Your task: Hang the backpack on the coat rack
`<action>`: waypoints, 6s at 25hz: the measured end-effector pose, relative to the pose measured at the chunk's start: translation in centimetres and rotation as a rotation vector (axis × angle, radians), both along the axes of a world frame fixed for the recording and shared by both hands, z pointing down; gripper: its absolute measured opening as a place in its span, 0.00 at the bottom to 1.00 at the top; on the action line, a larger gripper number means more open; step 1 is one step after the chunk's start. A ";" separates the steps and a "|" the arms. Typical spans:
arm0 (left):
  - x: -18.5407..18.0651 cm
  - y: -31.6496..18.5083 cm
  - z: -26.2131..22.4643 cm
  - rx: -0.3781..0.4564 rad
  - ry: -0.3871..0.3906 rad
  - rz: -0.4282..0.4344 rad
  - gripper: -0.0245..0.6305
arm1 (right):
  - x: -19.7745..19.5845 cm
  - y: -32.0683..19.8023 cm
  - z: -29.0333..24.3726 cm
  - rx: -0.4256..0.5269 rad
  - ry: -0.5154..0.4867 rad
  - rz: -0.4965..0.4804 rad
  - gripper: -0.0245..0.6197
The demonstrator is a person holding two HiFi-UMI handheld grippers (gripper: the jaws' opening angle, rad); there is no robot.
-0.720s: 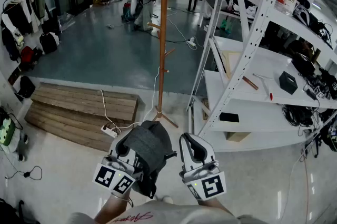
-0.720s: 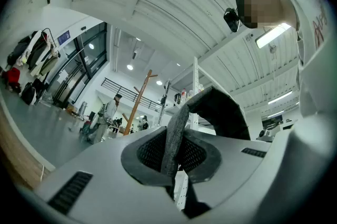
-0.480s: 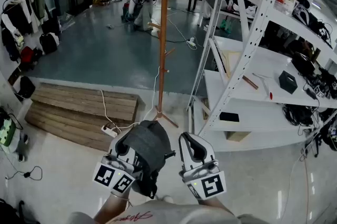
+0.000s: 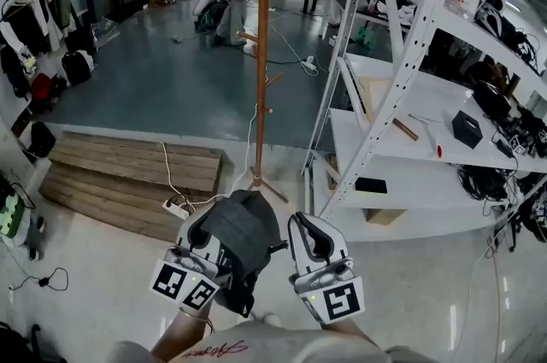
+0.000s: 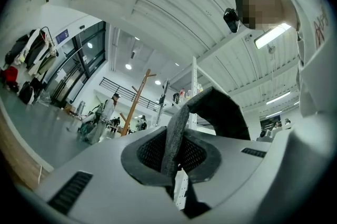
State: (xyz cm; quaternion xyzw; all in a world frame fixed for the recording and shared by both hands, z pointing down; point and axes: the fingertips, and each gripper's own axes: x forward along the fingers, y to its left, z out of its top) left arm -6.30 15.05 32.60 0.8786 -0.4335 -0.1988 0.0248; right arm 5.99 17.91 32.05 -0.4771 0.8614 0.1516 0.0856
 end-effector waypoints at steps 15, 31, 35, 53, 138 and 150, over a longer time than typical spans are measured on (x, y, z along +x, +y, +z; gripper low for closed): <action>2.0 -1.3 -1.2 0.043 -0.001 -0.063 0.09 | 3.3 -1.2 0.3 -0.009 0.001 -0.017 0.09; 0.6 -9.4 -1.8 0.058 0.006 -0.105 0.09 | 2.9 -9.4 1.1 -0.028 -0.019 -0.028 0.09; -0.2 -13.9 -1.8 0.064 0.005 -0.096 0.09 | 1.6 -13.8 0.7 0.009 -0.024 -0.035 0.09; -4.6 -34.5 -2.9 0.069 0.010 -0.093 0.09 | -2.8 -33.0 -0.4 -0.002 -0.051 -0.001 0.15; 2.8 -64.4 -4.5 -0.016 -0.576 0.415 0.10 | -8.3 -57.4 -4.0 -0.189 0.057 -0.024 0.13; 4.4 -61.8 -3.3 -0.013 -0.343 0.639 0.10 | -8.6 -57.0 -2.8 -0.145 0.026 -0.033 0.15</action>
